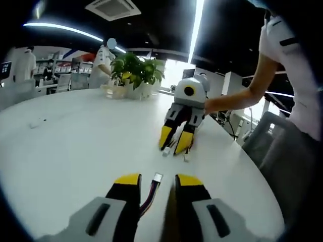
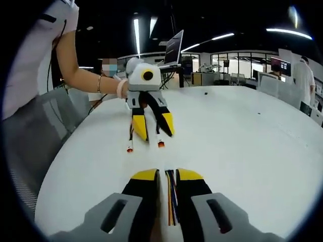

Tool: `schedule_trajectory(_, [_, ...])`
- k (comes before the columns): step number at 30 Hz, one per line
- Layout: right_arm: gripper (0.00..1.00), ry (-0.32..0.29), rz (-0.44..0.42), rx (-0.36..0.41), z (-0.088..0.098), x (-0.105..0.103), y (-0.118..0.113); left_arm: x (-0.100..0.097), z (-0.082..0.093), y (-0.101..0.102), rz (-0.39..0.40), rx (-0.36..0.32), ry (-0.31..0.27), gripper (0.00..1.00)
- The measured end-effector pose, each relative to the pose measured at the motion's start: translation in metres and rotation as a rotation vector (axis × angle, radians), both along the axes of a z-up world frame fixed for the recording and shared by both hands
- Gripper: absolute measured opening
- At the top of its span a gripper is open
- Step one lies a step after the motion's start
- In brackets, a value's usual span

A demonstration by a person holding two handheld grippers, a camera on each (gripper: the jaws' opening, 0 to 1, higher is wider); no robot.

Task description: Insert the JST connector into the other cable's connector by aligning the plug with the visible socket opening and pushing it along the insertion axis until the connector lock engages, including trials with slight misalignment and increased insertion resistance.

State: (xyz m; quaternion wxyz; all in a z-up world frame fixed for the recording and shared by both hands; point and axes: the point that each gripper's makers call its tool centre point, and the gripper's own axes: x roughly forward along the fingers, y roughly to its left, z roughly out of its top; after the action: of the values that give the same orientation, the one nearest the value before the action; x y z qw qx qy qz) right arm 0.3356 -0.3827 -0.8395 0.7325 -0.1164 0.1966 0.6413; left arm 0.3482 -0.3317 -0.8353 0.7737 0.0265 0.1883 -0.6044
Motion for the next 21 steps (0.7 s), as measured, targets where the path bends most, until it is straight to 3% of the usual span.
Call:
schedule_trajectory(14, [0.05, 0.012, 0.002, 0.043, -0.0008, 0.003, -0.0021, 0.0003, -0.0026, 0.001, -0.03, -0.02, -0.08, 0.04])
schedule_trajectory(21, [0.05, 0.001, 0.014, 0.041, -0.0023, 0.0033, -0.0007, -0.0016, -0.0039, 0.0012, -0.038, -0.018, -0.107, 0.01])
